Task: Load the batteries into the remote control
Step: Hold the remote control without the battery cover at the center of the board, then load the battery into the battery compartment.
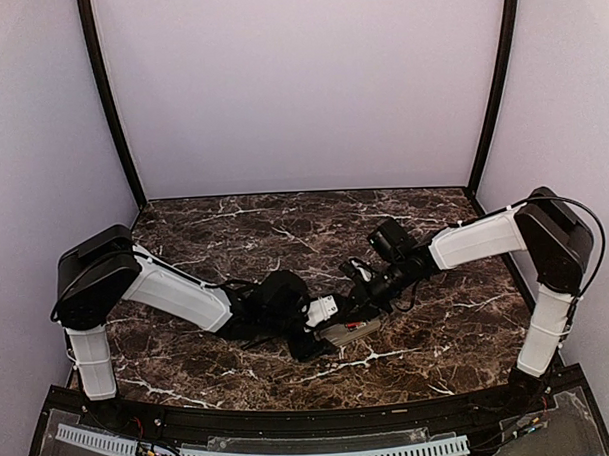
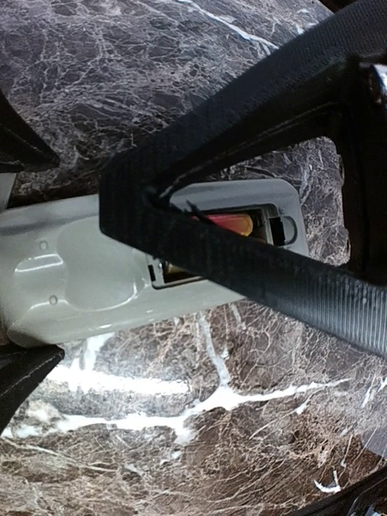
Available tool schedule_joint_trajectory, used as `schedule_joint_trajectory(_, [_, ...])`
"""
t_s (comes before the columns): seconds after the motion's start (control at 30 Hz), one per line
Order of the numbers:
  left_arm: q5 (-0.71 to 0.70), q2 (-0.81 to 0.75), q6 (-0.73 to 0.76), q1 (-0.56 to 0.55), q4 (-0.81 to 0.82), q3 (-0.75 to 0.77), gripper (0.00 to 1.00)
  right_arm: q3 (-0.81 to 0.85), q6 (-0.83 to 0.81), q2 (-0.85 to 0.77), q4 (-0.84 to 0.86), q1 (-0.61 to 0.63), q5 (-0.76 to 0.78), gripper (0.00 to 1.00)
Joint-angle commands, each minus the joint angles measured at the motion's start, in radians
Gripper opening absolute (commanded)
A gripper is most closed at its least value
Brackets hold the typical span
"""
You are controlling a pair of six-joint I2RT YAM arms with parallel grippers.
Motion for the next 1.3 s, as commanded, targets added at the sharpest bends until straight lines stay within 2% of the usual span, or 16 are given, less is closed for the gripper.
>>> schedule_joint_trajectory(0.0, [0.026,0.015,0.003,0.001,-0.017,0.003,0.69,0.012,0.005,0.006,-0.021,0.014,0.026,0.00])
schedule_joint_trajectory(0.87, [0.031,0.022,0.010,0.001,-0.043,0.021,0.47,0.031,-0.039,0.024,-0.095,0.010,0.064,0.00])
schedule_joint_trajectory(1.1, [0.021,0.023,0.002,0.002,-0.043,0.017,0.32,0.012,-0.048,0.004,-0.103,-0.016,0.065,0.00])
schedule_joint_trajectory(1.27, [0.021,0.023,0.007,0.002,-0.047,0.018,0.15,0.006,-0.078,-0.001,-0.126,-0.048,0.073,0.00])
